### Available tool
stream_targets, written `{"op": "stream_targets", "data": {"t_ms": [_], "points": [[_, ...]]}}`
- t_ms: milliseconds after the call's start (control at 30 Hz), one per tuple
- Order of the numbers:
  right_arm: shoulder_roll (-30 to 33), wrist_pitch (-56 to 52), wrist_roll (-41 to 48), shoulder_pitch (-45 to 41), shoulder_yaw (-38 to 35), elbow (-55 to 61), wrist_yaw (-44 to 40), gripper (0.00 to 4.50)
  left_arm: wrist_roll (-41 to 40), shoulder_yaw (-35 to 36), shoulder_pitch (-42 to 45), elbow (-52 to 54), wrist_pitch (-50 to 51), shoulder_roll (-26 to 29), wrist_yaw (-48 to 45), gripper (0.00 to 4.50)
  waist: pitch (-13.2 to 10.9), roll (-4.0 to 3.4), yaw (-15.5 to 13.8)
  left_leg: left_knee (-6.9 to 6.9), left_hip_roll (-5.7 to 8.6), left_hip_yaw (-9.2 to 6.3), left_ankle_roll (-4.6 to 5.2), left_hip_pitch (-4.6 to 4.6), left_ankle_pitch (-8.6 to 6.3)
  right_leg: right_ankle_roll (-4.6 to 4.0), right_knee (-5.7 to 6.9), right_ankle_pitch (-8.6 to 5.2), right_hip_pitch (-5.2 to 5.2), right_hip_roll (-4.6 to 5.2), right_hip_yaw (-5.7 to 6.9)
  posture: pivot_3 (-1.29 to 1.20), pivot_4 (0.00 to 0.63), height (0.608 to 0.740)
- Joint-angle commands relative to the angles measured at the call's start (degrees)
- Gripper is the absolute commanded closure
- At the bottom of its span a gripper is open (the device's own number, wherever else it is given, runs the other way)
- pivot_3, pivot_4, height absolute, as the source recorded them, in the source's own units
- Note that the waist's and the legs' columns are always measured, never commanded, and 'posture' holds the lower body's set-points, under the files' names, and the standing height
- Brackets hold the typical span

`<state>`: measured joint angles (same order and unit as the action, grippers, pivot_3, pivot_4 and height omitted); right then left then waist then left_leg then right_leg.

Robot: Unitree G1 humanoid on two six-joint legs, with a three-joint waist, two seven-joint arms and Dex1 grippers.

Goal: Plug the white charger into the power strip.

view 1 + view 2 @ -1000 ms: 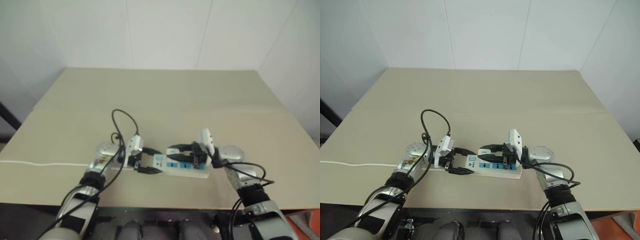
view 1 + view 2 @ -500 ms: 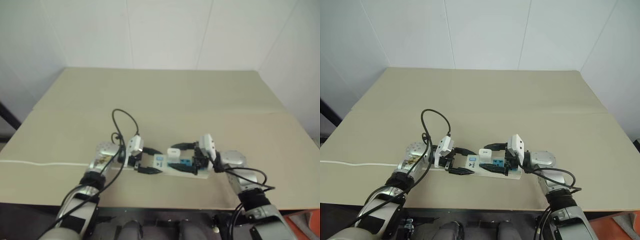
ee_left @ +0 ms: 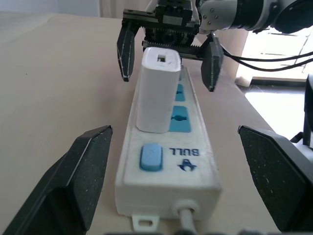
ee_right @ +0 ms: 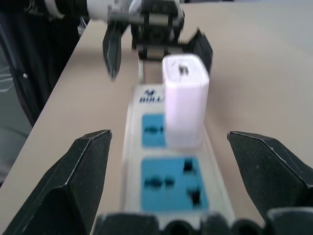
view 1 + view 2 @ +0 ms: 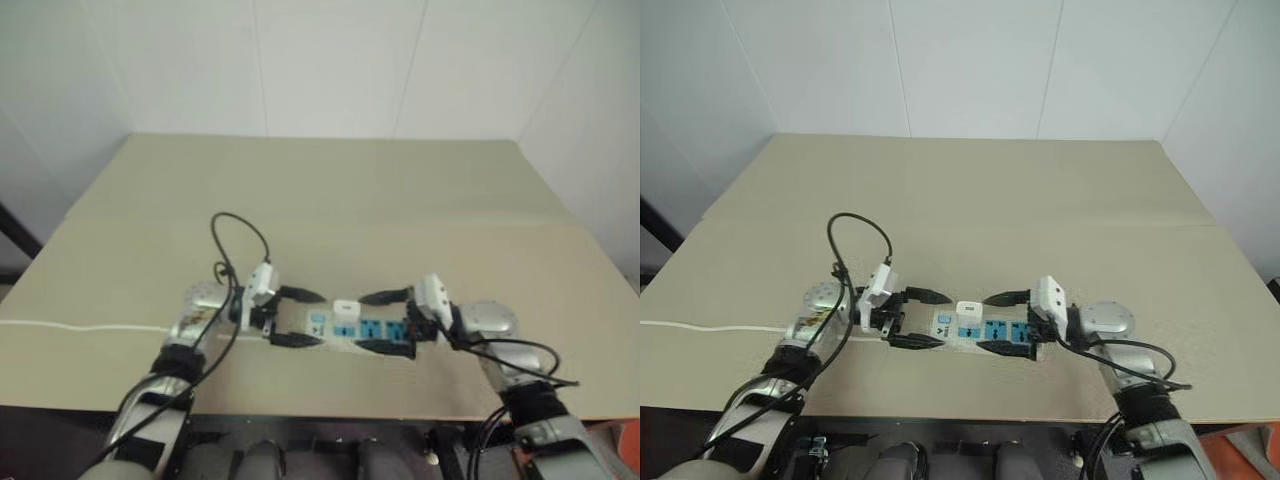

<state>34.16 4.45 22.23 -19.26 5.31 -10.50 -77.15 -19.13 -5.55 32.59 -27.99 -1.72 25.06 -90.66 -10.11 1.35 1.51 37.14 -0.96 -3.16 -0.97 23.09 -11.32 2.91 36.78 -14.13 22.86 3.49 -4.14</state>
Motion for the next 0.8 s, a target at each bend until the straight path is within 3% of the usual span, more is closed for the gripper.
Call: {"op": "stream_targets", "data": {"t_ms": [33, 200, 333, 800], "points": [[9.92, -2.86, 5.09, 2.05, -9.17, 9.55, -3.03, 0.00, -2.54, 3.92, -2.94, 10.75, 2.90, 6.44, 0.98, 0.02, -0.15, -0.18, -0.02, 0.00, 0.01, 0.03, 0.00, 0.21, 0.00, -0.01, 0.04, 0.02, 0.25, 0.02, -0.04, 0.00, 0.150, 0.740], [23.38, -4.82, 7.45, 7.21, -18.89, 12.31, -8.18, 0.00, -7.48, 8.88, -6.74, 20.32, 10.21, 14.60, 1.55, 0.02, -0.22, -0.20, -0.08, -0.07, -0.07, 0.03, 0.00, 0.18, 0.00, -0.02, 0.06, -0.02, 0.27, -0.03, 0.01, 0.00, 0.150, 0.740], [28.50, -4.71, 7.09, 11.24, -23.76, 11.99, -10.07, 0.00, -8.40, 10.04, -9.12, 22.40, 11.49, 19.66, -0.20, 0.02, -0.23, -0.19, 0.31, -0.15, -0.09, 0.13, 0.00, 0.09, 0.00, -0.09, -0.01, -0.08, 0.24, -0.02, -0.02, 0.00, 0.150, 0.740], [30.74, -6.40, 4.25, 21.06, -29.25, 17.16, -6.57, 0.00, -9.20, 9.38, -11.31, 22.67, 12.30, 20.74, 0.74, 0.02, -0.26, -0.15, 0.57, -0.14, -0.09, 0.18, 0.00, 0.15, 0.00, -0.10, -0.01, -0.09, 0.29, -0.01, -0.05, 0.00, 0.150, 0.740]]}}
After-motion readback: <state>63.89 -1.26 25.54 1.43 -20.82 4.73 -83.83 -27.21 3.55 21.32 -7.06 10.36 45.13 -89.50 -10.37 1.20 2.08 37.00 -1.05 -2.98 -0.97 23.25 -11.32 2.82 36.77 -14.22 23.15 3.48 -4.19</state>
